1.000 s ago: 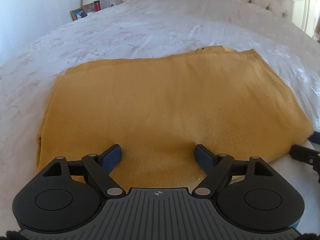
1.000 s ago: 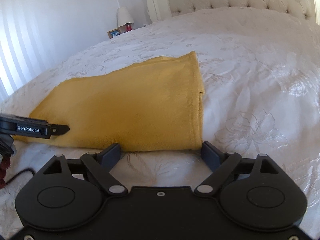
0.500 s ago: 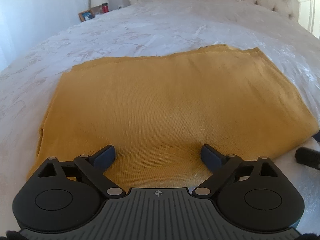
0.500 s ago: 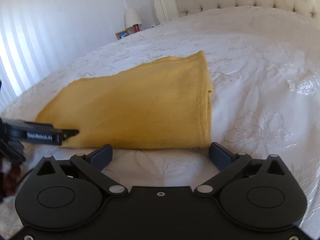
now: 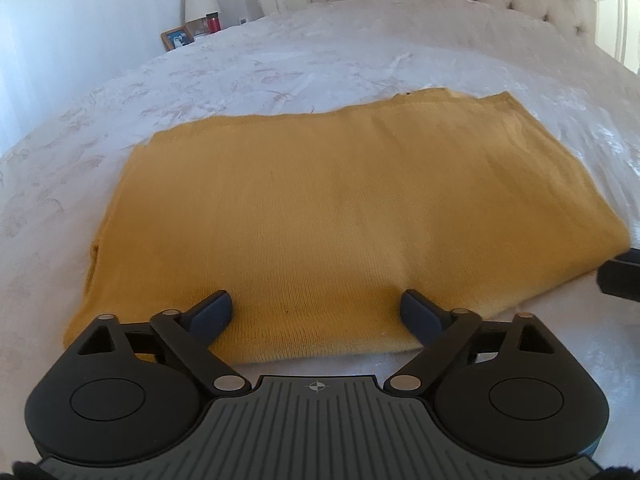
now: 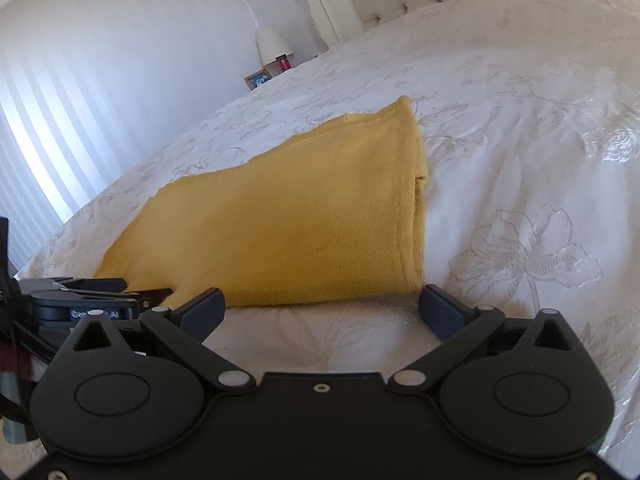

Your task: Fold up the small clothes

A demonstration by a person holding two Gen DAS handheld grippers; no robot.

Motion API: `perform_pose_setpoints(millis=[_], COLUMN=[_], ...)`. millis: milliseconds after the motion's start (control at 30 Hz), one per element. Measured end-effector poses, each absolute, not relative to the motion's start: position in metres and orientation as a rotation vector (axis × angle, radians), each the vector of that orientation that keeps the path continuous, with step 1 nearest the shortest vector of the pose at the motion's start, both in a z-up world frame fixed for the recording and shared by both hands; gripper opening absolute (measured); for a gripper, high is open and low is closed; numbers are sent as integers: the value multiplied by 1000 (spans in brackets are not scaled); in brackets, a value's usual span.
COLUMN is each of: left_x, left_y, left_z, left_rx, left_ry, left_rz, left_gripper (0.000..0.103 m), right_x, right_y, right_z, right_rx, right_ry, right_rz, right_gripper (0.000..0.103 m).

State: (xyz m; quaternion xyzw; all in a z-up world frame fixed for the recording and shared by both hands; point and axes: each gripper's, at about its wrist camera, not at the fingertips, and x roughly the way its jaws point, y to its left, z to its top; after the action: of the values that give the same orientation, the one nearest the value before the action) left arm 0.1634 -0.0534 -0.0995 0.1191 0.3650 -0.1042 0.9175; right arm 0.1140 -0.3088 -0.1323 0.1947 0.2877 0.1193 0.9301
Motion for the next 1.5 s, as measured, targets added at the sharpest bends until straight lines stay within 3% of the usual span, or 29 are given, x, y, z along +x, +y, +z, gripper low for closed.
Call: perform_pose_setpoints(millis=[33, 300, 533, 700, 1200, 1500], left_x=[162, 213, 263, 261, 229, 242], left_y=[-54, -77, -99, -99, 35, 91], left_z=[-94, -56, -93, -100, -50, -66], left_rx=[249, 211, 258, 303, 6, -74], left_ry=[747, 732, 873, 839, 749, 807], left_rz=[-225, -184, -121, -123, -212, -106], left_gripper=[76, 75, 77, 81, 80, 81], right_x=[114, 114, 116, 116, 118, 117], right_y=[-310, -308, -307, -304, -299, -296], right_z=[-132, -131, -131, -131, -123, -124], right_rx=[402, 398, 391, 374, 326, 298], right_ry=[590, 601, 606, 614, 650, 653], right_rz=[248, 241, 238, 232, 215, 209], right_gripper=[103, 103, 103, 103, 103, 103])
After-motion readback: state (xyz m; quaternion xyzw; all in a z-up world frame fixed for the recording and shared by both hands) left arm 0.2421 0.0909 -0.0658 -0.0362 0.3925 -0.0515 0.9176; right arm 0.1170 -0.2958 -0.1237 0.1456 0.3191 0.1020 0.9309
